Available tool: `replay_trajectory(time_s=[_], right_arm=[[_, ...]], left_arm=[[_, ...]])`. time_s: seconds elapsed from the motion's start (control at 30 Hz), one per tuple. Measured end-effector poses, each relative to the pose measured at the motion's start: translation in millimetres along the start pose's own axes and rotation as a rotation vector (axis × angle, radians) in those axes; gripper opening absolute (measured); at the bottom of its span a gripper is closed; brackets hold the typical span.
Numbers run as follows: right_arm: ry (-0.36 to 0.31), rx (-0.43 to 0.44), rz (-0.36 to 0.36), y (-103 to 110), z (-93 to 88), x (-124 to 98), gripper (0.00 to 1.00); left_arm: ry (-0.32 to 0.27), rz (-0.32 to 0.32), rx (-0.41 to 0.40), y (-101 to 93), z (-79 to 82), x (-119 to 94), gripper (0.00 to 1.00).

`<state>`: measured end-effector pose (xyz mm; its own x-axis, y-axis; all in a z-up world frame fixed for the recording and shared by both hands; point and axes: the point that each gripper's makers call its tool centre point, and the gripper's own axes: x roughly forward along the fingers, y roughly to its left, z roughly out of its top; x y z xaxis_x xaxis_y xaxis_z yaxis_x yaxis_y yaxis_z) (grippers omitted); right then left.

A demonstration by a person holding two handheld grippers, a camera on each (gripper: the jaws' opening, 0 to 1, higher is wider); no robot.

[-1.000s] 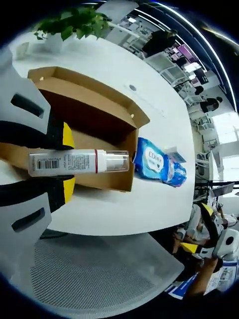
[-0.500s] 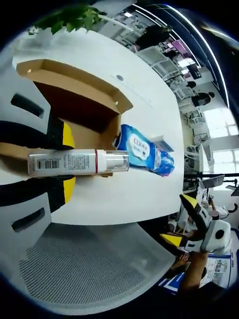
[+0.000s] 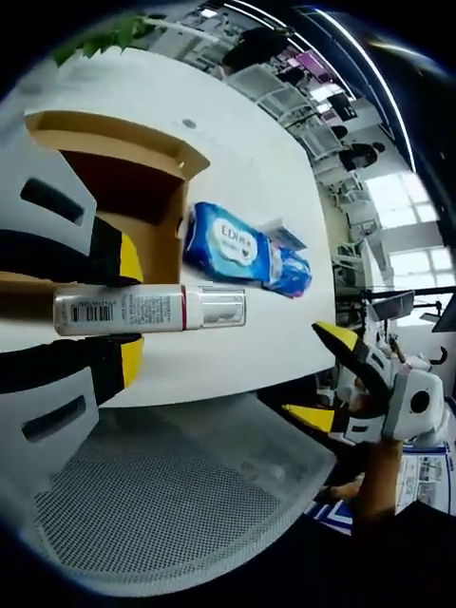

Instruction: Operate the shoe box by opening the lid, removing the specified soft item, and placing it in the target area until the item is outside and the box remains undamaged.

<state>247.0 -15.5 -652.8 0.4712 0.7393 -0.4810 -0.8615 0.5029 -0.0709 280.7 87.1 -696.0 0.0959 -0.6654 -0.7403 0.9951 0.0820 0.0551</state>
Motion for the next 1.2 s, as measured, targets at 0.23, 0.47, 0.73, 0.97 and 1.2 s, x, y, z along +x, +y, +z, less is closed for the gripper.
replay_trajectory(time_s=[0.23,0.47,0.73,0.97,1.2], right_arm=[[-0.003,-0.012,0.023,6.9,2.9,5.0,0.41],[-0.003,-0.029,0.047,12.3,5.4,9.9,0.4],[0.0,-0.055,0.09,22.4,10.4,17.8,0.35],[0.0,-0.078,0.122,31.8,13.6,20.7,0.29],[-0.004,-0.096,0.135,37.0,16.3,21.3,0.24]], left_arm=[[-0.028,-0.036,0.047,-9.2,10.5,1.7,0.19],[-0.032,-0.082,0.102,-21.1,14.2,3.5,0.19],[-0.055,-0.135,0.172,-35.5,22.3,3.9,0.19],[-0.076,-0.154,0.196,-41.8,28.2,5.3,0.19],[-0.11,-0.175,0.216,-48.9,35.0,6.6,0.19]])
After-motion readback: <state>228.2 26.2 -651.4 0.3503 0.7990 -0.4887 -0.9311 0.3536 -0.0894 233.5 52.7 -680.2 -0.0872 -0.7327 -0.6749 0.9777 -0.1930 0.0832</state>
